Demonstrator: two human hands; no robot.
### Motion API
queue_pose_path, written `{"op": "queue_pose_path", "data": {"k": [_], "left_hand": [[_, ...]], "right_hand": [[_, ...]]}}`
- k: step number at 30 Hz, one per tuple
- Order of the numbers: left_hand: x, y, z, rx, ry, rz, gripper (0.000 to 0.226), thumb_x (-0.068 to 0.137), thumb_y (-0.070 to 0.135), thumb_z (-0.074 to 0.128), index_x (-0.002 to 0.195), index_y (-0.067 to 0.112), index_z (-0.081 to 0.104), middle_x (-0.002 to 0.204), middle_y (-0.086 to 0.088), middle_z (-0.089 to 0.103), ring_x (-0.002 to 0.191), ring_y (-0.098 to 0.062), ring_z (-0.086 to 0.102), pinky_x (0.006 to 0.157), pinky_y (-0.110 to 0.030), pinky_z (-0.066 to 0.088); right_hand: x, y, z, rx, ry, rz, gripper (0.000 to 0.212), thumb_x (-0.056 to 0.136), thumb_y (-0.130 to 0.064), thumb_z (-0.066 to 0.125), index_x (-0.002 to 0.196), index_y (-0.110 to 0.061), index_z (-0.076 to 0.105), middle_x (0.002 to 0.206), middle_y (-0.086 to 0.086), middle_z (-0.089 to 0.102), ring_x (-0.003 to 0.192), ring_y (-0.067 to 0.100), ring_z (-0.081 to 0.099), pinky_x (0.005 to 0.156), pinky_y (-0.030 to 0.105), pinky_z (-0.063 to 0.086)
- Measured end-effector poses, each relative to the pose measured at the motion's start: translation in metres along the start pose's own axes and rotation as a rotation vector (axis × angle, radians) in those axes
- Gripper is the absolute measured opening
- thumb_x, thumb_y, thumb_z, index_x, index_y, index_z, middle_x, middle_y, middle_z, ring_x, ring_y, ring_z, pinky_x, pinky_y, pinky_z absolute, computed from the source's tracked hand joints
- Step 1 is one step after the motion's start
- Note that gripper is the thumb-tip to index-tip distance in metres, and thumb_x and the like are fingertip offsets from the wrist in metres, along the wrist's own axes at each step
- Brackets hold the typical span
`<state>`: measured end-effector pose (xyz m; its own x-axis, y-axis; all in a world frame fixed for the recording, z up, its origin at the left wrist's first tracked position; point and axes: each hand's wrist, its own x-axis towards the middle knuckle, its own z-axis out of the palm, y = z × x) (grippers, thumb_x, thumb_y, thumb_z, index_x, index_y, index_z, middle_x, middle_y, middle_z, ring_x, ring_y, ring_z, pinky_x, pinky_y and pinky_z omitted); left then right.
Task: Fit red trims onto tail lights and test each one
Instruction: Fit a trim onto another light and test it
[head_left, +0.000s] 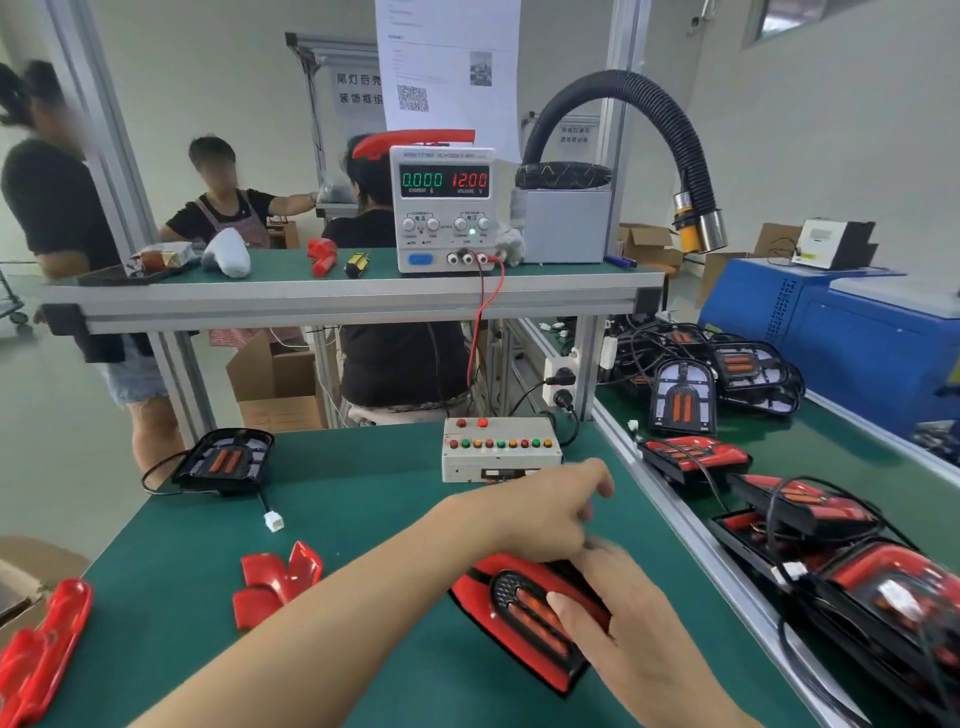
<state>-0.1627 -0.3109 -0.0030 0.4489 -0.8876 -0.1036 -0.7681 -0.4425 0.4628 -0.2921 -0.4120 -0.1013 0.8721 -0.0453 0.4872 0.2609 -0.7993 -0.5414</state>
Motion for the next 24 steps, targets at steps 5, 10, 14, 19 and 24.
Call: {"op": "queue_pose_path", "data": {"k": [5,10,14,19,24], "left_hand": [[-0.011,0.024,-0.001,-0.107,0.715,0.415,0.031,0.087,-0.008,0.047,0.110,0.010,0.058,0.098,0.003,0.056,0.091,-0.014,0.056,0.080,-0.025,0.045],[-0.041,0.026,0.023,-0.327,1.234,0.474,0.017,0.093,0.001,0.052,0.100,0.013,0.062,0.094,0.007,0.060,0.089,-0.016,0.061,0.080,-0.020,0.047],[-0.041,0.017,0.060,-0.564,0.956,0.103,0.028,0.096,0.006,0.059,0.089,0.032,0.064,0.087,0.013,0.067,0.077,-0.010,0.063,0.068,-0.021,0.049],[-0.003,0.045,0.100,-0.621,0.434,0.039,0.016,0.099,0.024,0.057,0.093,0.029,0.071,0.087,0.012,0.074,0.083,-0.008,0.068,0.081,-0.036,0.055],[0.056,0.117,0.123,-0.967,0.120,0.064,0.042,0.096,0.059,0.048,0.124,0.031,0.060,0.110,0.009,0.069,0.096,-0.009,0.070,0.090,-0.034,0.059]], "right_hand": [[-0.020,0.000,-0.012,0.137,0.227,0.165,0.036,0.097,-0.036,0.063,0.131,-0.045,0.056,0.115,-0.023,0.068,0.111,0.002,0.065,0.092,0.018,0.049],[-0.029,0.004,-0.060,0.269,0.663,0.428,0.016,0.096,-0.050,0.062,0.111,-0.049,0.067,0.095,-0.031,0.072,0.078,-0.010,0.067,0.063,0.004,0.047],[-0.026,0.027,-0.116,0.396,1.067,0.584,0.024,0.104,-0.034,0.055,0.095,-0.021,0.074,0.073,-0.014,0.074,0.058,0.002,0.061,0.054,0.017,0.050],[-0.033,0.054,-0.168,0.584,1.358,0.800,0.033,0.101,-0.029,0.058,0.072,-0.014,0.057,0.071,0.004,0.052,0.061,0.018,0.047,0.060,0.030,0.042],[-0.029,0.075,-0.184,0.582,1.303,1.031,0.029,0.099,-0.027,0.063,0.075,-0.012,0.055,0.080,0.007,0.062,0.073,0.025,0.061,0.072,0.042,0.054]]}}
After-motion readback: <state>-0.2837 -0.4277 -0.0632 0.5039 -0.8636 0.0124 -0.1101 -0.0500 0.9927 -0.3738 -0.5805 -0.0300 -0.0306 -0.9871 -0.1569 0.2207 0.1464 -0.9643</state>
